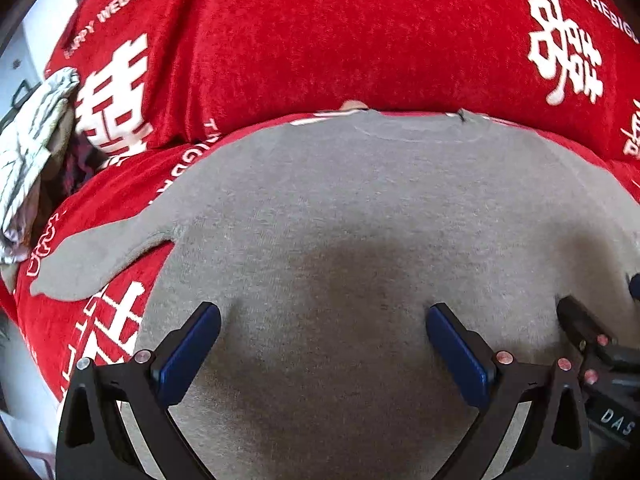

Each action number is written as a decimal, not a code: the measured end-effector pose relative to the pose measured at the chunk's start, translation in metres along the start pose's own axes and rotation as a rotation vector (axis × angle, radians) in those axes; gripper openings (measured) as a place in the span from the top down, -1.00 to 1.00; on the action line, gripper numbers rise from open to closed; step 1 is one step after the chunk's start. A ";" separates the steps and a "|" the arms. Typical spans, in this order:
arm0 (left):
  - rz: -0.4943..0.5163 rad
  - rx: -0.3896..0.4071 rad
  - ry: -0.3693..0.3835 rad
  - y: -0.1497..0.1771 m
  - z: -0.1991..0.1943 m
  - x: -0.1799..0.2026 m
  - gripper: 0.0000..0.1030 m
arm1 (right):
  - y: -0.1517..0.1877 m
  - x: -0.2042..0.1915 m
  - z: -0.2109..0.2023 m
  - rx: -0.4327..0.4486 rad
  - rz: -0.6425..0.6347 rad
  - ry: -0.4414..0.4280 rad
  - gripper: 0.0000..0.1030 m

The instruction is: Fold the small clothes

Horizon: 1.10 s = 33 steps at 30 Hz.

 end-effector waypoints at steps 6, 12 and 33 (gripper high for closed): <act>0.032 -0.018 0.028 -0.007 -0.012 0.003 -1.00 | -0.005 0.000 -0.024 0.070 -0.015 0.020 -0.99; -0.004 -0.047 0.067 -0.013 -0.017 0.004 -1.00 | -0.010 0.000 -0.036 0.093 -0.026 0.042 -0.99; 0.040 -0.015 0.070 -0.028 -0.036 0.040 -1.00 | -0.014 0.042 -0.047 0.138 0.062 0.054 -0.99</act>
Point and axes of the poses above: each gripper's, at about its wrist camera, not at the fingertips, and z roughly the way its jaws point, x to its right, y to its underside, the point moved 7 cm from there along z, roughly the way its jaws point, and after that the axes turned 11 degrees about -x, right-handed, at the moved point
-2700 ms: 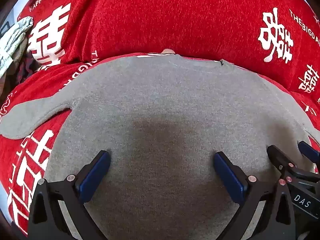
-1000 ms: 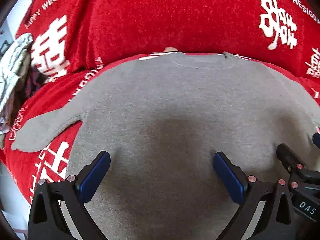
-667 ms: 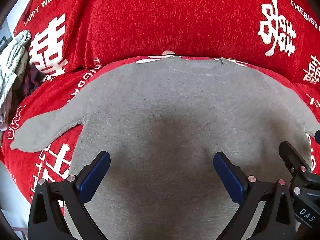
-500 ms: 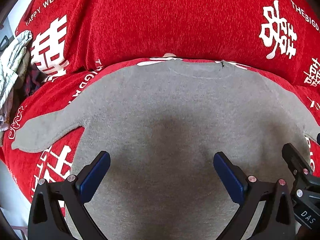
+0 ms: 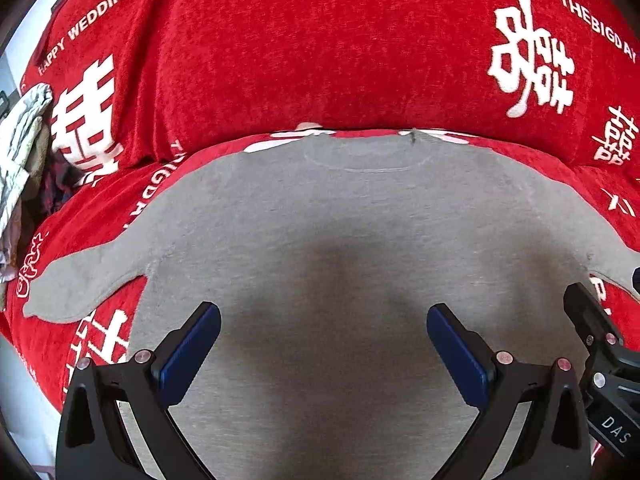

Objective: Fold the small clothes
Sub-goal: 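Move the right gripper along the sweater to the cuff of its sleeve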

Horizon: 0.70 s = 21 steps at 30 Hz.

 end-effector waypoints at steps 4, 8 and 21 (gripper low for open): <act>0.012 -0.004 0.007 -0.002 -0.003 0.011 -1.00 | 0.001 0.018 0.000 0.002 0.031 0.010 -0.99; 0.028 -0.008 0.007 -0.005 -0.005 0.025 -1.00 | 0.003 0.041 0.001 0.003 0.075 0.022 -0.99; 0.115 0.005 0.028 -0.008 -0.017 0.095 -1.00 | 0.019 0.126 0.007 -0.024 0.238 0.061 -0.99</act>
Point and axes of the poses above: each gripper's, at about its wrist camera, not at the fingertips, and z roughly the way its jaws point, x to its right, y to its underside, the point moved 7 cm from there along z, roughly the way its jaws point, and after that the axes turned 11 degrees about -x, right-handed, at the moved point
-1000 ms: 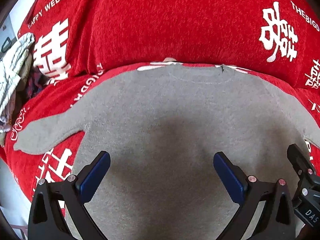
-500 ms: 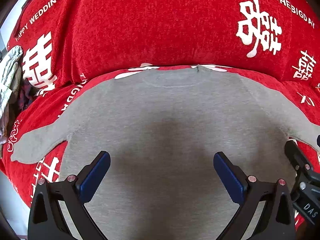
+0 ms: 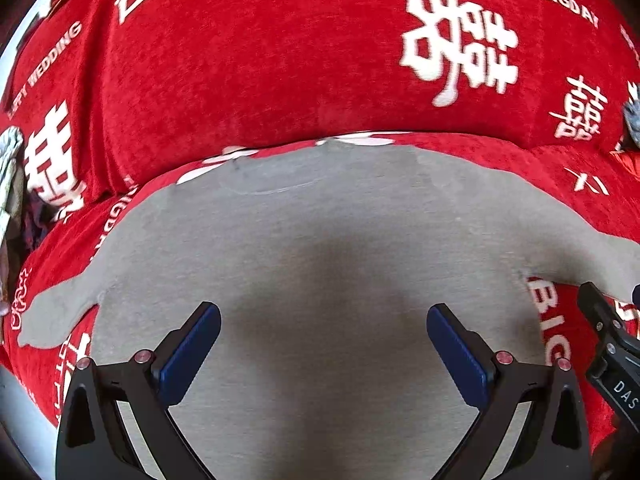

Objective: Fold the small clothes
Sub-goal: 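Move the right gripper along the sweater to the cuff of its sleeve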

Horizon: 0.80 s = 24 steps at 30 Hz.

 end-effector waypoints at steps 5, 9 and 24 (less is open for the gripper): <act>0.036 0.000 0.003 -0.002 0.000 0.025 -1.00 | 0.002 0.024 0.004 -0.011 0.033 0.017 -0.99; 0.060 -0.001 0.004 -0.002 0.002 0.042 -1.00 | 0.003 0.039 0.008 -0.021 0.057 0.027 -0.99; 0.101 -0.018 0.006 -0.003 0.009 0.078 -1.00 | 0.012 0.094 0.021 -0.060 0.164 0.022 -0.99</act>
Point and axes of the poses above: each gripper's, at about its wrist camera, not at the fingertips, and z roughly the way its jaws point, x to its right, y to its underside, the point moved 7 cm from there along z, roughly the way its jaws point, and after that the axes turned 11 degrees about -x, right-handed, at the moved point
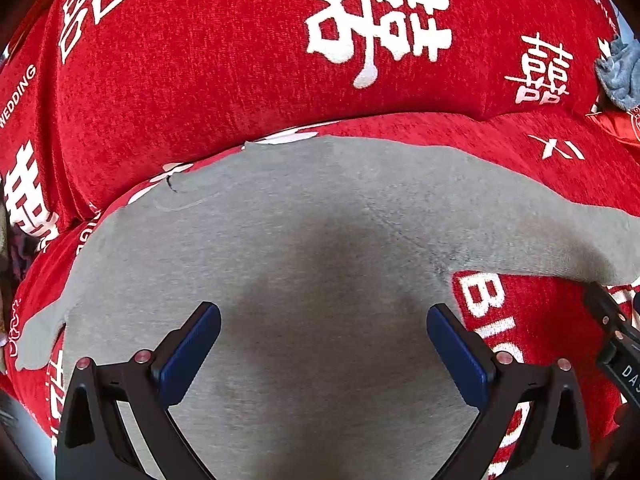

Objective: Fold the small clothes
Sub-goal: 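Move the right gripper along the sweater to the cuff of its sleeve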

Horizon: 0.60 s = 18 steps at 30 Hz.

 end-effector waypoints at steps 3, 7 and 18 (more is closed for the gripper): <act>0.008 -0.002 -0.001 -0.001 0.001 0.005 -1.00 | 0.001 0.009 0.007 -0.020 0.018 -0.003 -0.99; 0.012 -0.003 -0.004 -0.002 0.003 0.007 -1.00 | -0.001 0.016 0.020 -0.060 0.050 -0.042 -0.99; 0.006 -0.023 -0.019 -0.008 0.013 0.004 -1.00 | -0.029 0.046 0.045 -0.089 0.228 -0.276 -0.99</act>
Point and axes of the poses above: each gripper's, at about its wrist camera, not at the fingertips, and z roughly the way its jaws point, x to its right, y to its underside, the point moved 7 cm from there along z, roughly the way its jaws point, and after that the axes turned 11 degrees about -x, right-handed, at the moved point
